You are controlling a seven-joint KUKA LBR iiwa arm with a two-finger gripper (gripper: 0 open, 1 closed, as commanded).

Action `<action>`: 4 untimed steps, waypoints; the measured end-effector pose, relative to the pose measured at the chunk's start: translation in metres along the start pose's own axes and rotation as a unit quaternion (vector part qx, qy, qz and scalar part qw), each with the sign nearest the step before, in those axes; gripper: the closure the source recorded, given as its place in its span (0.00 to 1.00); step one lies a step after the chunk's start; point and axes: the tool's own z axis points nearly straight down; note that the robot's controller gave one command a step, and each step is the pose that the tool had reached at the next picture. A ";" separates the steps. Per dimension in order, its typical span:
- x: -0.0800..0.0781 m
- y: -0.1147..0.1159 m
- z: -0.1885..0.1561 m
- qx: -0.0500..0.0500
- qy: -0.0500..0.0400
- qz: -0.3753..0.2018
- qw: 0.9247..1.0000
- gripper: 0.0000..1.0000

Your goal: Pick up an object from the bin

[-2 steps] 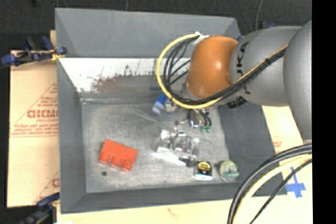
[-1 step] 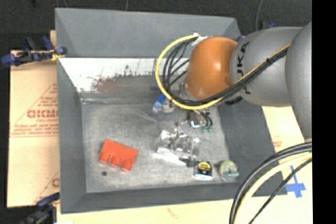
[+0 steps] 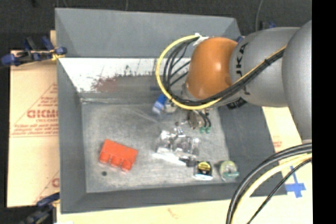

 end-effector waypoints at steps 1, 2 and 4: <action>0.002 0.006 0.001 -0.004 -0.002 -0.135 0.991 0.00; 0.002 0.005 0.000 -0.003 -0.002 -0.145 0.989 0.00; 0.006 0.001 0.000 -0.002 0.010 -0.107 0.994 1.00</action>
Offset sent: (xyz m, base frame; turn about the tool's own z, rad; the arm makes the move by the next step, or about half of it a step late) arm -0.0200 0.0026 -0.0191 -0.3086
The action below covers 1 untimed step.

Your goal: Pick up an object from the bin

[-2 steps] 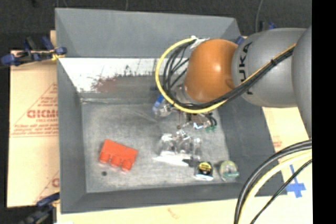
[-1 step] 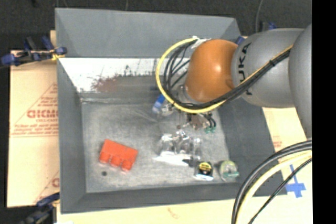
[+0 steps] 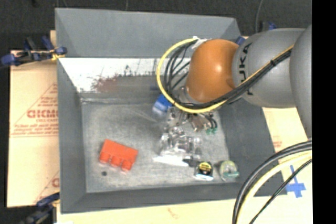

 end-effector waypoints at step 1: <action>0.000 0.043 -0.120 0.001 -0.004 -0.043 0.999 1.00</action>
Offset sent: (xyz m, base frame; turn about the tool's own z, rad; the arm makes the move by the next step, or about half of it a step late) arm -0.0146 0.0407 0.1143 -0.0893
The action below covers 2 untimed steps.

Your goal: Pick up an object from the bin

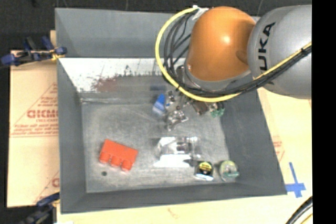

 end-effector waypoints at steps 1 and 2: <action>0.012 -0.016 0.002 -0.001 0.005 -0.010 1.000 1.00; 0.020 0.020 0.100 -0.003 0.008 0.017 1.000 1.00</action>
Offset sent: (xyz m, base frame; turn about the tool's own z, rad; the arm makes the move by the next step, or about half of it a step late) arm -0.0060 -0.0172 -0.0025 -0.0237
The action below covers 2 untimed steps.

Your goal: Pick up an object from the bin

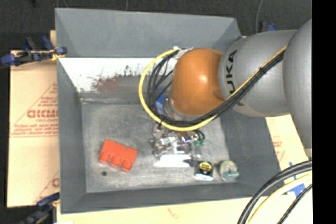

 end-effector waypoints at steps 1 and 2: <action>-0.002 -0.002 -0.005 0.001 -0.004 0.001 1.000 0.00; 0.032 -0.064 0.033 0.003 -0.002 -0.008 1.000 0.00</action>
Offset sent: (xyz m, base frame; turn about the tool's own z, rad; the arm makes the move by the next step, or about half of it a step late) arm 0.0000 0.0000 0.0000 0.0000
